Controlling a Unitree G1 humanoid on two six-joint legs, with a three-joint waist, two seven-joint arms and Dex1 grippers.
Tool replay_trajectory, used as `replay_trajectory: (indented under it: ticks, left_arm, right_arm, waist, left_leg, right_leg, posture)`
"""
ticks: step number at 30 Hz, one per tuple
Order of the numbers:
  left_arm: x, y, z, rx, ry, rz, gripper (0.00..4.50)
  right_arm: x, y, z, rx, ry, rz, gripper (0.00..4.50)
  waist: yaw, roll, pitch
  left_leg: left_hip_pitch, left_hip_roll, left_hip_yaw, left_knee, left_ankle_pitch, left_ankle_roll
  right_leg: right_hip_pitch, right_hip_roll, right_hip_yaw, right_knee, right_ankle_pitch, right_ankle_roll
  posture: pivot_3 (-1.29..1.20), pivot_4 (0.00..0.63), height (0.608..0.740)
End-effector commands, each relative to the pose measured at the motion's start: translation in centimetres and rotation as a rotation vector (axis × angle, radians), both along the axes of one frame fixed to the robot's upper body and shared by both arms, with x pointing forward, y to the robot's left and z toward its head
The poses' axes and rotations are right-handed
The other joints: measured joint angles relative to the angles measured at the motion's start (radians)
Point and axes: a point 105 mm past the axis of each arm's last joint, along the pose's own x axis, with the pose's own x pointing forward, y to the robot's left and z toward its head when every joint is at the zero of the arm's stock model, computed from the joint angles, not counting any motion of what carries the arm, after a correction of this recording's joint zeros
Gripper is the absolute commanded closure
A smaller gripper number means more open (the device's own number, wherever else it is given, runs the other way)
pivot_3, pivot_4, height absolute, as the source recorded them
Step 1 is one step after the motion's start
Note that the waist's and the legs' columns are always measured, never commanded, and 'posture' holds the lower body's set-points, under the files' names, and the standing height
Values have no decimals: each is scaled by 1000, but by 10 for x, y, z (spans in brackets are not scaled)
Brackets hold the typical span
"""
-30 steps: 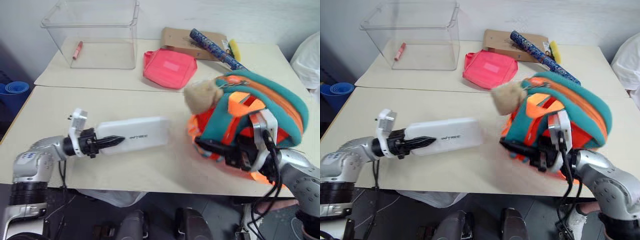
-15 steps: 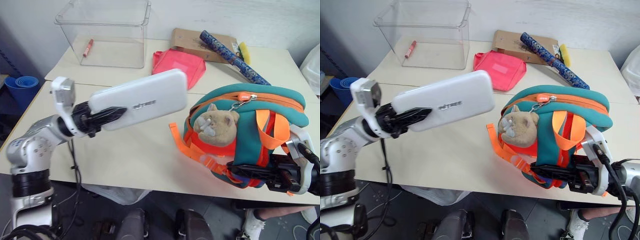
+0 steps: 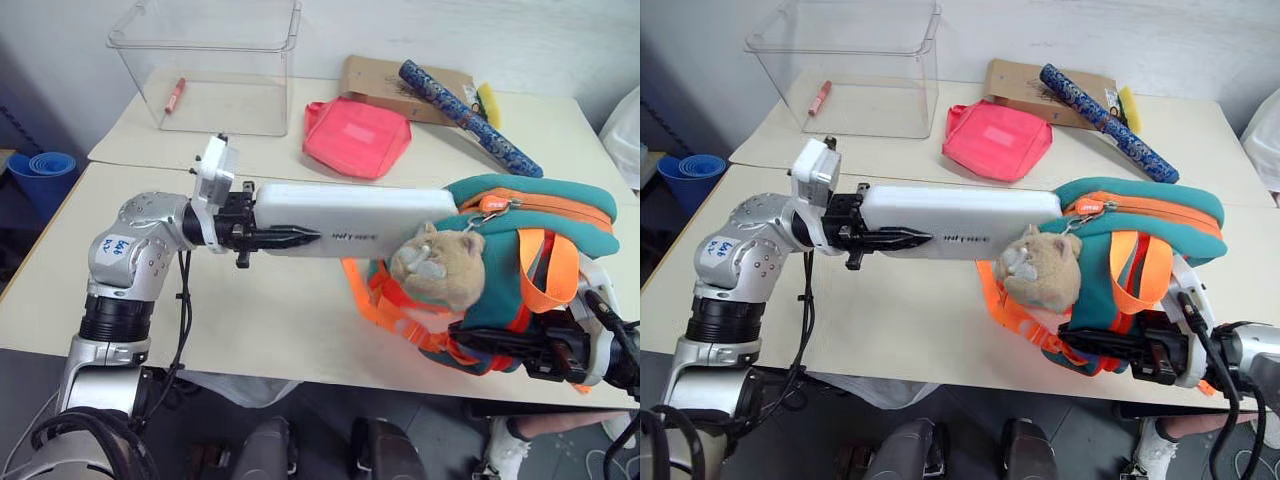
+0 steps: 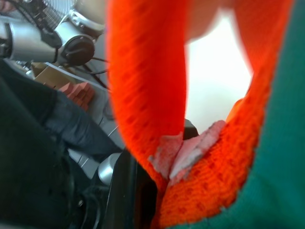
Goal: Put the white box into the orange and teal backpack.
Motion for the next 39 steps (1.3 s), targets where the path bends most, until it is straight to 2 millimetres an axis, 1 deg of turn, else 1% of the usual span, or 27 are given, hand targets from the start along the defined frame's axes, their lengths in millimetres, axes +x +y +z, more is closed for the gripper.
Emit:
replay_trajectory:
  ticks: [1,3,5,6,8,10,13,15,16,17,18,20,22,24,25,26,28,30,32,33,35,39]
  left_arm:
    - [-10,-14,-5,141,-92,-118,2822]
    - [0,-27,-12,214,-137,-97,2822]
    - [13,-54,-7,199,-147,-48,2822]
    - [16,-69,-3,171,-134,-41,2822]
    - [15,-96,1,138,-99,-63,2822]
    - [18,-121,-3,145,-93,-48,2822]
    - [25,-147,-13,145,-83,-4,2822]
    - [28,-158,-20,132,-67,8,2822]
    - [29,-160,-23,124,-66,14,2822]
    - [30,-159,-25,112,-52,22,2822]
    - [32,-156,-24,95,-41,26,2356]
    - [34,-144,-22,68,-41,27,1840]
    - [38,-128,-14,5,-38,38,1217]
    - [40,-108,-6,-63,-42,37,639]
    - [42,-92,-4,-82,-46,43,432]
    - [44,-82,-3,-91,-50,47,432]
    - [44,-52,-6,-66,-70,45,432]
    - [42,-39,-8,-43,-74,35,432]
    - [32,-22,-11,-2,-79,4,432]
    - [26,-17,-11,12,-85,-10,432]
    - [18,-17,-9,6,-98,-20,432]
    - [1,-33,-4,-50,-119,-51,432]
  right_arm:
    - [3,4,2,11,-35,-4,4487]
    - [5,4,1,13,-38,-6,4487]
    - [6,5,0,16,-38,-5,4487]
    - [6,5,-1,17,-36,-4,4487]
    - [5,7,-2,15,-32,5,4487]
    - [5,8,-3,14,-34,10,4487]
    - [7,9,-3,18,-44,10,4487]
    - [8,10,-5,20,-49,7,4487]
    - [8,12,-5,20,-51,5,4487]
    - [9,13,-6,19,-53,4,4487]
    - [9,14,-7,19,-55,0,4500]
    - [10,14,-9,23,-61,-14,4500]
    - [10,14,-11,27,-66,-32,4500]
    - [11,14,-13,32,-72,-52,4500]
    - [14,13,-13,32,-85,-70,4500]
    - [15,13,-14,32,-95,-83,4500]
    - [20,12,-13,34,-125,-109,4500]
    - [23,11,-12,35,-143,-124,4500]
    - [27,12,-13,31,-152,-128,4500]
    - [29,12,-14,30,-154,-128,4500]
    - [32,13,-13,27,-163,-125,4500]
    - [36,16,-13,30,-166,-117,4500]
  waist:
    - [-1,0,0]
    - [0,0,0]
    - [4,0,0]
    - [9,0,0]
    - [15,0,0]
    - [18,-1,0]
    - [21,-1,0]
    - [20,-1,1]
    - [20,-1,1]
    - [20,-1,1]
    - [19,-1,1]
    - [17,-1,1]
    - [11,-1,1]
    - [2,-1,1]
    - [-3,-1,1]
    - [-7,-1,1]
    - [-10,-1,1]
    - [-9,-1,0]
    - [-6,-1,0]
    - [-5,-1,0]
    - [-1,-1,0]
    - [0,-1,0]
  left_leg:
    - [0,0,0,0,0,0]
    - [0,0,0,0,0,0]
    - [0,0,0,0,0,0]
    - [0,0,-1,0,0,0]
    - [-1,-1,-1,1,0,2]
    - [-2,-1,-1,1,0,3]
    - [-4,-1,-1,2,0,3]
    - [-4,-1,-1,2,0,3]
    - [-4,-1,-1,3,0,3]
    - [-4,-1,-1,4,0,3]
    - [-4,0,-1,5,0,3]
    - [-4,1,-2,7,0,3]
    - [-4,1,-2,7,0,3]
    - [-4,1,-2,6,0,3]
    - [-4,1,-3,6,0,2]
    - [-4,1,-3,6,0,2]
    - [-4,1,-3,7,1,2]
    - [-4,1,-3,7,1,1]
    - [-4,1,-3,7,1,1]
    - [-4,1,-3,7,0,2]
    - [-5,1,-3,9,0,2]
    - [-11,0,-9,14,-1,3]
  right_leg:
    - [0,0,0,0,0,0]
    - [0,0,0,0,0,0]
    - [0,0,0,0,0,0]
    - [0,0,0,0,0,0]
    - [1,0,0,0,1,1]
    - [0,0,0,0,1,2]
    - [0,1,-2,0,1,2]
    - [-1,0,-3,0,1,2]
    - [-1,0,-2,-1,1,2]
    - [-1,0,-2,-1,1,2]
    - [-1,0,-2,0,1,2]
    - [-1,-1,-2,0,1,2]
    - [-1,-1,-2,1,1,2]
    - [-1,-1,-2,1,1,2]
    - [-1,-1,-3,1,1,2]
    - [-1,-1,-3,1,1,2]
    - [-1,-1,-3,1,1,2]
    - [-1,0,-3,2,1,2]
    - [-1,0,-3,2,1,2]
    - [-1,-1,-3,2,1,2]
    - [-1,-1,-3,2,1,2]
    - [-1,-2,-7,2,2,2]
  posture:
    - [0,150,740]
    - [0,150,740]
    - [0,150,740]
    - [0,150,740]
    - [0,150,740]
    - [0,150,740]
    - [0,150,740]
    - [0,150,740]
    - [0,150,740]
    - [0,150,740]
    - [0,150,740]
    - [0,150,740]
    - [0,150,740]
    - [0,150,740]
    - [0,150,740]
    - [0,150,740]
    - [0,150,740]
    - [0,150,740]
    - [0,150,740]
    - [0,150,740]
    - [0,150,740]
    - [0,150,740]
